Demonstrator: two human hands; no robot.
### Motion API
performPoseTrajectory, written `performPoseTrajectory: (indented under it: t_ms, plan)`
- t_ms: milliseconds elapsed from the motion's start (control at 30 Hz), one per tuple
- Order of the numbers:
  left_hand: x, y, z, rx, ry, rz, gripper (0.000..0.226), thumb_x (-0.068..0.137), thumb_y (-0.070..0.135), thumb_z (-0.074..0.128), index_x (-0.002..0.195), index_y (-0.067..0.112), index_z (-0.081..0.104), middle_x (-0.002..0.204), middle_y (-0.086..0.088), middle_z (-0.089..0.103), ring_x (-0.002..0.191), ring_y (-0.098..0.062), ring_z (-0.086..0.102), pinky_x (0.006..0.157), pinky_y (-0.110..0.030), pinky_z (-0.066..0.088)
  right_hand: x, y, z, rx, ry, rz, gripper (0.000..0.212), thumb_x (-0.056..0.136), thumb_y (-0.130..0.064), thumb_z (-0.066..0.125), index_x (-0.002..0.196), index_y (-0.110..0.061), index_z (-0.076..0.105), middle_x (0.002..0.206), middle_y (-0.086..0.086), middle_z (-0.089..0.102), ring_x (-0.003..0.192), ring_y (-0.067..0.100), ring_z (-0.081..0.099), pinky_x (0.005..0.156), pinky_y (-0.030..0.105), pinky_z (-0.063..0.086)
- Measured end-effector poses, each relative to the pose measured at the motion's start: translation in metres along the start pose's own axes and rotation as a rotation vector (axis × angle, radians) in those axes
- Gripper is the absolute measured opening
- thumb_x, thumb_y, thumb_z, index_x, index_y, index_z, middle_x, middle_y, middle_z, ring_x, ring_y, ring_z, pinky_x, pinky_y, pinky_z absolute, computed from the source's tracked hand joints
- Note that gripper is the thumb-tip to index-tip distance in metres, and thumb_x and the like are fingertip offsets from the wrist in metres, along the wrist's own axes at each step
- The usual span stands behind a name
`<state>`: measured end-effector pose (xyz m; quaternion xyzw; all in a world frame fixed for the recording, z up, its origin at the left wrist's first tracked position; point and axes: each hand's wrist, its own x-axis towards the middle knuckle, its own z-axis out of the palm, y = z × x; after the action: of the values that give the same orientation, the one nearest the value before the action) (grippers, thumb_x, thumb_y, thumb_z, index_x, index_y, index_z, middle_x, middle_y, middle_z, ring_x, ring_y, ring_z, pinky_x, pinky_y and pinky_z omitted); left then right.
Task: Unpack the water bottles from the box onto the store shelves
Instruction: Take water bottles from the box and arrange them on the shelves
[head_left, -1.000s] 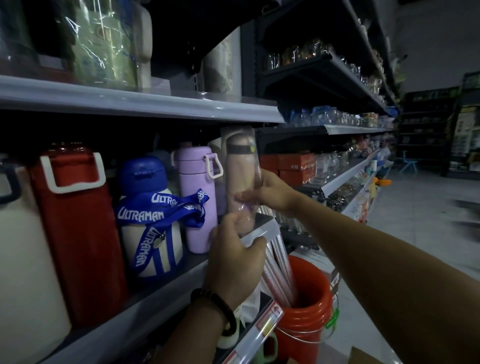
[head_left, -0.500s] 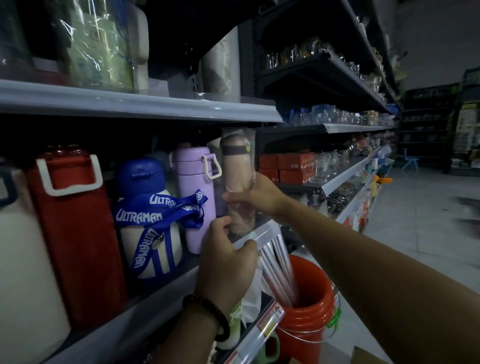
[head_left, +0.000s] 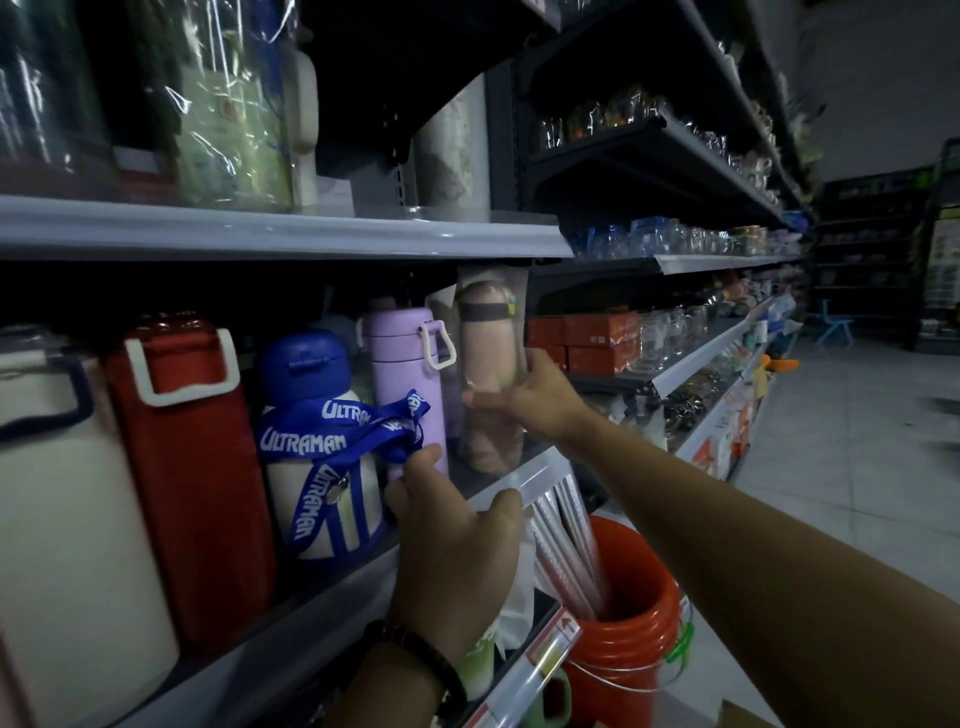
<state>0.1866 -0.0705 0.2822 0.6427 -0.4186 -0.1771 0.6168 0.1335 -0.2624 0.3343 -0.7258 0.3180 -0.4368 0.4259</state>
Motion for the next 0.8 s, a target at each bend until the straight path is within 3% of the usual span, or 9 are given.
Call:
performPoseTrajectory:
  t_ms: [67, 100, 167, 233, 367, 500, 567, 667, 800]
  plan:
    - [-0.006, -0.001, -0.002, 0.027, -0.017, -0.004, 0.083, 0.090, 0.021, 0.073, 0.158, 0.027, 0.025, 0.161, 0.001, 0.017, 0.107, -0.009, 0.051, 0.073, -0.015, 0.043, -0.007, -0.003, 0.001, -0.081, 0.139, -0.039, 0.124, 0.047, -0.059, 0.095, 0.149, -0.016, 0.038, 0.134, 0.001, 0.060, 0.121, 0.022, 0.063, 0.100, 0.044, 0.058]
    - [-0.008, 0.000, -0.003, 0.032, -0.025, -0.005, 0.087, 0.090, 0.022, 0.074, 0.159, 0.028, 0.022, 0.162, 0.002, 0.015, 0.100, -0.006, 0.051, 0.070, -0.013, 0.040, -0.014, -0.005, 0.001, -0.130, 0.206, -0.086, 0.123, 0.048, -0.063, 0.091, 0.150, -0.018, 0.039, 0.139, 0.002, 0.055, 0.125, 0.022, 0.059, 0.104, 0.044, 0.055]
    - [-0.011, 0.000, -0.005, 0.029, -0.023, 0.003, 0.093, 0.090, 0.022, 0.074, 0.162, 0.029, 0.016, 0.165, 0.002, 0.012, 0.101, -0.003, 0.051, 0.074, -0.013, 0.040, -0.032, -0.009, 0.002, -0.207, 0.342, -0.251, 0.095, 0.064, -0.056, 0.089, 0.140, -0.021, 0.046, 0.133, 0.001, 0.053, 0.120, 0.018, 0.055, 0.101, 0.038, 0.052]
    - [-0.013, -0.002, -0.007, 0.038, -0.016, 0.014, 0.097, 0.089, 0.022, 0.074, 0.164, 0.029, 0.012, 0.166, 0.003, 0.009, 0.129, -0.014, 0.049, 0.094, -0.021, 0.045, -0.049, -0.012, 0.004, -0.242, 0.455, -0.438, 0.058, 0.076, -0.038, 0.086, 0.121, -0.021, 0.054, 0.114, -0.001, 0.055, 0.104, 0.014, 0.055, 0.089, 0.034, 0.052]
    - [-0.012, -0.006, -0.008, 0.082, -0.013, 0.042, 0.100, 0.084, 0.025, 0.076, 0.163, 0.025, 0.016, 0.166, 0.000, 0.013, 0.145, -0.026, 0.041, 0.119, -0.045, 0.040, -0.072, -0.014, 0.025, -0.154, 0.310, -0.386, 0.030, 0.076, -0.019, 0.078, 0.099, -0.024, 0.060, 0.093, -0.004, 0.064, 0.084, 0.015, 0.062, 0.077, 0.042, 0.057]
    - [-0.004, -0.013, -0.009, 0.042, 0.040, 0.036, 0.099, 0.070, 0.034, 0.070, 0.158, 0.026, 0.026, 0.162, -0.002, 0.027, 0.134, -0.025, 0.054, 0.110, -0.051, 0.051, -0.077, -0.002, 0.050, -0.121, 0.225, -0.254, 0.031, 0.077, -0.016, 0.081, 0.101, -0.021, 0.063, 0.092, -0.005, 0.069, 0.083, 0.011, 0.066, 0.076, 0.030, 0.058]
    - [0.000, -0.015, -0.010, -0.010, 0.034, -0.009, 0.088, 0.068, 0.029, 0.065, 0.146, 0.040, 0.027, 0.155, -0.005, 0.036, 0.124, -0.028, 0.061, 0.100, -0.052, 0.057, -0.076, 0.000, 0.058, -0.089, 0.221, -0.231, 0.034, 0.078, -0.019, 0.085, 0.104, -0.020, 0.063, 0.095, -0.006, 0.069, 0.084, 0.008, 0.067, 0.077, 0.025, 0.057]
    - [0.007, -0.019, -0.009, -0.097, 0.011, -0.045, 0.066, 0.065, 0.017, 0.055, 0.115, 0.050, 0.027, 0.137, -0.007, 0.046, 0.110, -0.027, 0.065, 0.088, -0.052, 0.062, -0.073, 0.000, 0.067, -0.068, 0.191, -0.226, 0.043, 0.074, -0.021, 0.088, 0.107, -0.021, 0.062, 0.097, -0.009, 0.069, 0.086, 0.008, 0.069, 0.081, 0.027, 0.059]
    - [0.009, -0.029, -0.008, -0.171, 0.029, -0.021, 0.065, 0.065, 0.017, 0.054, 0.116, 0.046, 0.027, 0.134, -0.008, 0.048, 0.110, -0.029, 0.067, 0.088, -0.053, 0.062, -0.073, 0.001, 0.074, -0.077, 0.164, -0.226, 0.057, 0.063, -0.044, 0.087, 0.110, -0.028, 0.057, 0.099, -0.010, 0.070, 0.089, 0.007, 0.069, 0.082, 0.032, 0.060]
